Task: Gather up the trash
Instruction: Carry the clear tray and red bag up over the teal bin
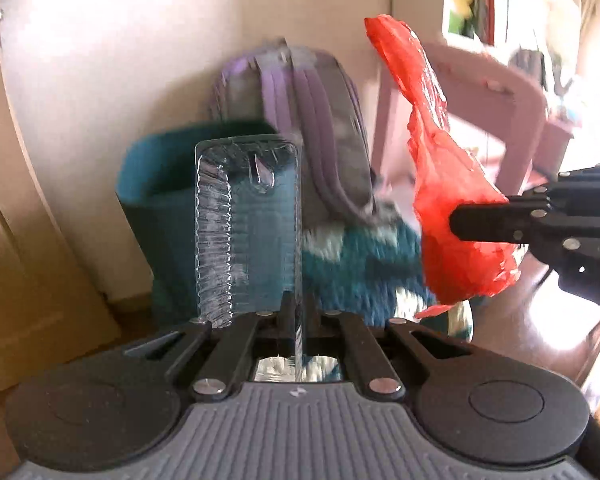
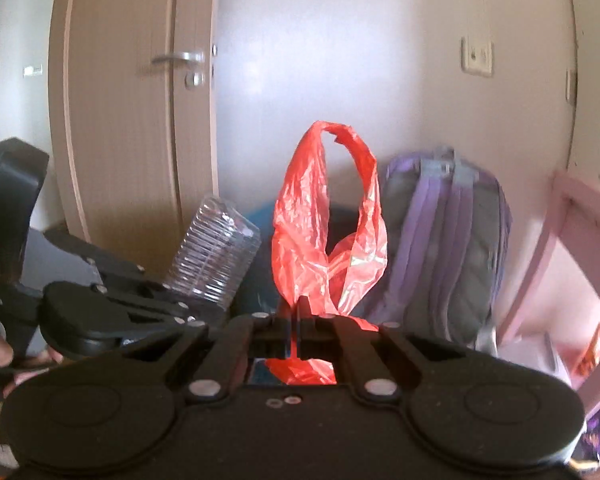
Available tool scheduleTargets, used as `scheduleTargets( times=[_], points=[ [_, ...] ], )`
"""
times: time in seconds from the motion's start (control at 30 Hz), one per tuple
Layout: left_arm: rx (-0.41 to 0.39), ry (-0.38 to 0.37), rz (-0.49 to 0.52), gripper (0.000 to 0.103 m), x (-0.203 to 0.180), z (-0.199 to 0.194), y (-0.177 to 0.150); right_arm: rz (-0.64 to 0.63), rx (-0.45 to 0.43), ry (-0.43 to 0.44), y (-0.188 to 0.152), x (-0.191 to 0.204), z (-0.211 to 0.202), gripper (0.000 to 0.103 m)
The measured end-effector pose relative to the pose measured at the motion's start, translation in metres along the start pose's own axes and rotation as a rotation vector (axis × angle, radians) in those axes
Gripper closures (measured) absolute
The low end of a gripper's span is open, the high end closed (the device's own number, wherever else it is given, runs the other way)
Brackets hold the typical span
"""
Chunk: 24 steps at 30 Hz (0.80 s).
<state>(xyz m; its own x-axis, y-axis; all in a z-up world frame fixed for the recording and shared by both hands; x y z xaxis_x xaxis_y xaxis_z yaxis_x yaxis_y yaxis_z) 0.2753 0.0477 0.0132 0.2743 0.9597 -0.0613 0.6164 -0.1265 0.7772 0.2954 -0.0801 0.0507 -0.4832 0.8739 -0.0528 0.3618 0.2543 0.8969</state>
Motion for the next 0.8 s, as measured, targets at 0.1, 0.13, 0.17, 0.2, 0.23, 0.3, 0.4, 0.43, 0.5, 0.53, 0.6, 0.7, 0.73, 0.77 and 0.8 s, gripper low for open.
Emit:
scheduleTargets(
  times=[0.1, 0.13, 0.17, 0.2, 0.23, 0.3, 0.4, 0.43, 0.5, 0.53, 0.6, 0.7, 0.73, 0.77, 0.8],
  points=[
    [-0.046, 0.019, -0.007, 0.100, 0.007, -0.007, 0.029, 0.001, -0.031, -0.002, 0.027, -0.002, 0.012, 0.102],
    [-0.059, 0.025, -0.012, 0.100, 0.009, -0.009, 0.038, 0.004, -0.039, -0.004, 0.037, -0.004, 0.020, 0.102],
    [-0.069, 0.028, -0.020, 0.100, 0.012, -0.009, 0.047, 0.006, -0.044, -0.004, 0.045, -0.005, 0.026, 0.102],
    [-0.079, 0.033, -0.027, 0.100, 0.016, -0.008, 0.057, 0.009, -0.051, -0.004, 0.053, 0.001, 0.022, 0.102],
    [-0.088, 0.042, -0.030, 0.100, 0.019, -0.007, 0.064, 0.013, -0.062, -0.002, 0.062, 0.001, 0.028, 0.102],
    [-0.109, 0.059, -0.033, 0.100, 0.026, -0.004, 0.081, 0.027, -0.079, 0.004, 0.074, 0.003, 0.035, 0.102],
    [-0.139, 0.083, -0.046, 0.100, 0.039, 0.003, 0.106, 0.065, -0.101, 0.016, 0.088, -0.002, 0.060, 0.102],
    [-0.144, 0.088, -0.054, 0.100, 0.044, 0.007, 0.113, 0.083, -0.104, 0.019, 0.092, -0.005, 0.069, 0.102],
    [-0.158, 0.091, -0.067, 0.100, 0.053, 0.015, 0.126, 0.110, -0.111, 0.025, 0.096, -0.010, 0.087, 0.102],
    [-0.163, 0.095, -0.069, 0.100, 0.055, 0.020, 0.130, 0.124, -0.109, 0.029, 0.096, -0.012, 0.095, 0.102],
    [-0.165, 0.101, -0.084, 0.100, 0.064, 0.033, 0.137, 0.154, -0.096, 0.038, 0.093, -0.017, 0.113, 0.102],
    [-0.153, 0.112, -0.108, 0.100, 0.078, 0.057, 0.143, 0.179, -0.073, 0.058, 0.085, -0.022, 0.141, 0.102],
    [-0.148, 0.117, -0.117, 0.100, 0.083, 0.066, 0.147, 0.185, -0.062, 0.061, 0.081, -0.023, 0.150, 0.102],
    [-0.146, 0.120, -0.132, 0.100, 0.089, 0.074, 0.148, 0.191, -0.056, 0.061, 0.077, -0.025, 0.157, 0.102],
    [-0.143, 0.120, -0.150, 0.100, 0.095, 0.083, 0.150, 0.195, -0.045, 0.060, 0.072, -0.026, 0.165, 0.102]
  ],
)
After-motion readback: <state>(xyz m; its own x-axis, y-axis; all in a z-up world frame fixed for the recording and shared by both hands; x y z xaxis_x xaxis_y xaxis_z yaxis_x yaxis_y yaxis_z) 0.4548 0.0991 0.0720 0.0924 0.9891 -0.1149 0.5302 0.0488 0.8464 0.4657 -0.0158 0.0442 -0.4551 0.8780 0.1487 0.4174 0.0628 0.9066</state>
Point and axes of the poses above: each gripper's, at about its wrist camera, not at the fingertips, and z roughly the way its jaws point, x to its left, y to its top, the point moved 5 cm from there along z, roughly the way its jaws point, and after that the axes turned 4 degrees about -y, right-handed, at the moved point
